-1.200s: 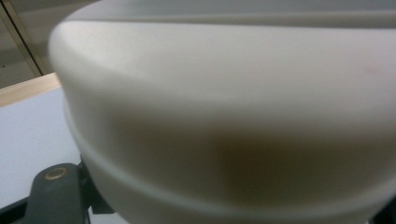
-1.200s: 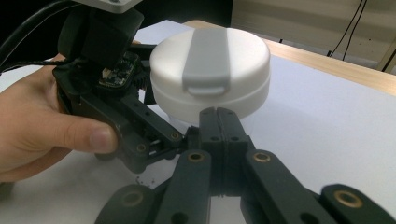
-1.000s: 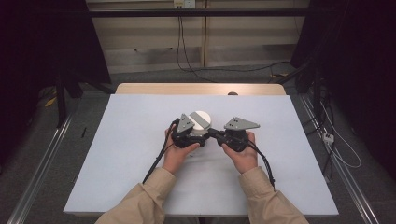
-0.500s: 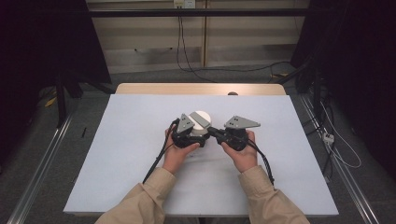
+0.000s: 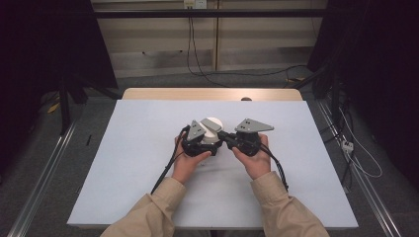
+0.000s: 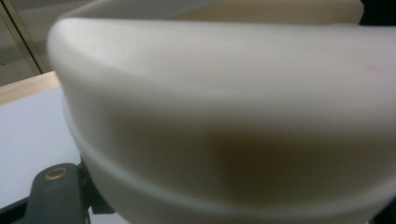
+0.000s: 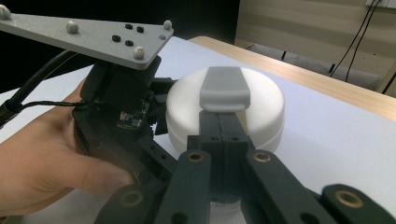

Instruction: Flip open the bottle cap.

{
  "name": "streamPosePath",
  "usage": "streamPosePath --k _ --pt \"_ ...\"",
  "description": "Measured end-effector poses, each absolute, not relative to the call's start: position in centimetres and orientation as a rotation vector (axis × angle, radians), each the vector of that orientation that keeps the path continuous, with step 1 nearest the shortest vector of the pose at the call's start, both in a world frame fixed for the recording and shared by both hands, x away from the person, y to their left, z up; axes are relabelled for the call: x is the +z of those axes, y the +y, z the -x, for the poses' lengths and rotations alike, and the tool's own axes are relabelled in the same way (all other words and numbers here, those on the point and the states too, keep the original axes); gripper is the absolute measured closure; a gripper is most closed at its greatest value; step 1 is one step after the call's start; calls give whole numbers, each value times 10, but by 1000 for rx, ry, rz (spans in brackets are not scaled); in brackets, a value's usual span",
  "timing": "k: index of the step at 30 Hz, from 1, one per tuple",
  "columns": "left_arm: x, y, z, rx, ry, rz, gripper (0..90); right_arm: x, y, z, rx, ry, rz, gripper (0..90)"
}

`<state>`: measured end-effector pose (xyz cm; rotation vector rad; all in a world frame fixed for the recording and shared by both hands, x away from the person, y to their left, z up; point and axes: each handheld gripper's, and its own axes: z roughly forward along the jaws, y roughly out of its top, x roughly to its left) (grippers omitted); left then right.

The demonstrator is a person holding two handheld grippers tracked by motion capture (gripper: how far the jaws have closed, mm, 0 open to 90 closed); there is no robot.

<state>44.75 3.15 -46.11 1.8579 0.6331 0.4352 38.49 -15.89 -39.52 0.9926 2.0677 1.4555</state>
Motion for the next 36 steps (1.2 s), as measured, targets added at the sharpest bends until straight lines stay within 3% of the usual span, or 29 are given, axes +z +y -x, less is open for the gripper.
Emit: streamPosePath --k 36 --pt "-461 31 -447 436 632 -1861 187 -377 -146 -401 1439 2055 -953 900"
